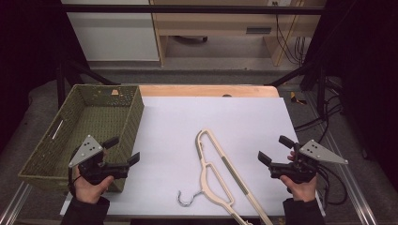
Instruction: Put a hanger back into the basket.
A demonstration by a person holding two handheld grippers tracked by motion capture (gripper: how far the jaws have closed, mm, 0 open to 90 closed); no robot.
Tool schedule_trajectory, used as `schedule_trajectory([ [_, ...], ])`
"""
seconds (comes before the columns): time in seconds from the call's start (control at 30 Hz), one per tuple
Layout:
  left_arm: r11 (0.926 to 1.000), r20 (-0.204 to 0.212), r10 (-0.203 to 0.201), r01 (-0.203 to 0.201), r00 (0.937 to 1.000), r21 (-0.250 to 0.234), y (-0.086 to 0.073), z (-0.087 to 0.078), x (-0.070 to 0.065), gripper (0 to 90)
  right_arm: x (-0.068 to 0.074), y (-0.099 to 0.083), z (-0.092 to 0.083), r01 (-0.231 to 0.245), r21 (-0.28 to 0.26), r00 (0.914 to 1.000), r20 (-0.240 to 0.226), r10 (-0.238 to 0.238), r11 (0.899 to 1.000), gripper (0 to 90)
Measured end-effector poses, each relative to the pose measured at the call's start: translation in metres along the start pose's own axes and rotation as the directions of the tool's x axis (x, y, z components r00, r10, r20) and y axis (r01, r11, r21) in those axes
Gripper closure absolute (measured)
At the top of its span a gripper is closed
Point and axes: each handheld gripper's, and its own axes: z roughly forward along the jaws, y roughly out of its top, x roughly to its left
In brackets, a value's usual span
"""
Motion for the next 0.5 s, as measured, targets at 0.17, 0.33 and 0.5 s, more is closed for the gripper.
schedule_trajectory([
  [0.17, 1.0000, 0.010, -0.001, 0.001, 1.0000, -0.001, 0.000, 0.003, -0.006, 6.5, 0.001, 0.001, -0.002, -0.004, -0.007, 1.0000, 0.003, 0.004, 1.000, 1.7],
  [0.33, 0.9996, 0.024, 0.021, -0.021, 0.9995, 0.016, 0.000, 0.009, -0.014, 6.5, 0.001, 0.001, -0.001, 0.007, 0.003, 1.0000, 0.006, -0.007, 1.000, 1.7],
  [0.5, 0.9991, 0.046, 0.026, -0.028, 0.9986, 0.033, -0.001, 0.015, -0.023, 6.7, 0.001, 0.001, -0.001, 0.001, 0.003, 0.9999, 0.011, -0.001, 1.000, 1.7],
])
